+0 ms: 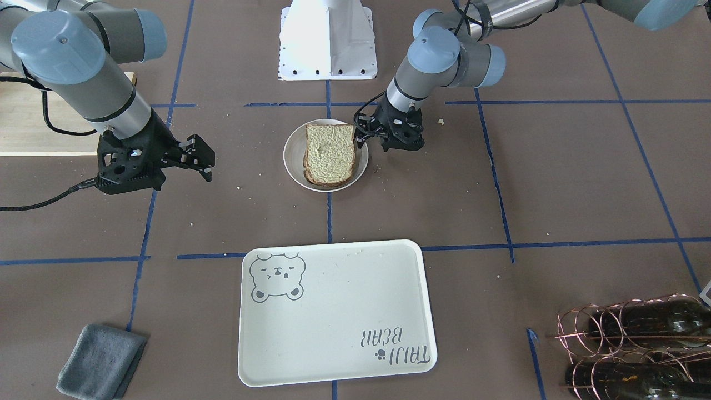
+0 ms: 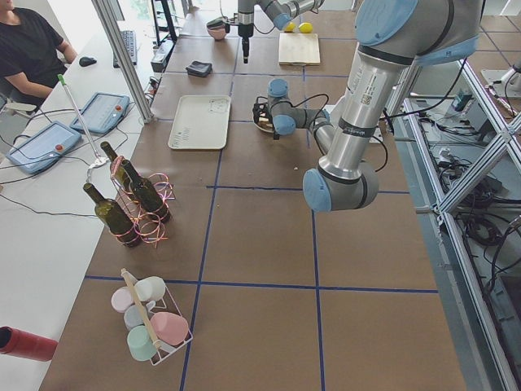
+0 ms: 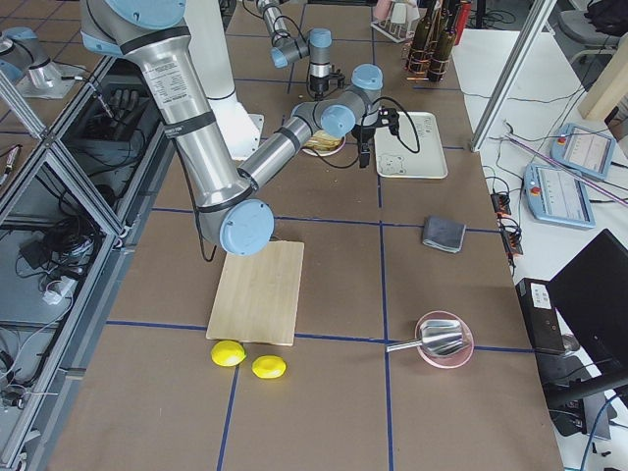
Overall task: Make sandwich and place on tray
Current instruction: 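Open and withdraw the right gripper while the left gripper reaches the plate rim, then grasp the rim of the white plate with the left gripper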
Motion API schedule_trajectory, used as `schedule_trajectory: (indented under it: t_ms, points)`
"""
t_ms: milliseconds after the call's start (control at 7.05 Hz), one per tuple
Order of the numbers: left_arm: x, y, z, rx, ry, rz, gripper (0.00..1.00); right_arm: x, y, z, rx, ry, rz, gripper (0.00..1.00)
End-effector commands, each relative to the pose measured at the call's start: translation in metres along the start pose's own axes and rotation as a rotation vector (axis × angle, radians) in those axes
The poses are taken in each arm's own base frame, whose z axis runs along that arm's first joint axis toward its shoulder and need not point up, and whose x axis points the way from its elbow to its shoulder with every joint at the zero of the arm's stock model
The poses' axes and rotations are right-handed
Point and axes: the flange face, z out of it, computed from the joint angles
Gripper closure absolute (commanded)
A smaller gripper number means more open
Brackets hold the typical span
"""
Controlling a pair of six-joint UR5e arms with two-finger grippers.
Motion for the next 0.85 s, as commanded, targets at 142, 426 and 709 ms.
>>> schedule_trajectory:
  t_ms: [142,426,709]
  points:
    - [0.006,0.001,0.007,-0.006,-0.003,-0.001,0.69,0.008,-0.001,-0.001,0.003,0.005,-0.004,0.00]
    - [0.011,0.002,0.006,-0.005,0.006,0.003,0.87,0.008,0.000,-0.001,0.003,0.006,-0.003,0.00]
    - [0.014,0.001,0.004,-0.004,0.012,0.003,1.00,0.011,-0.001,-0.001,0.002,0.009,0.001,0.00]
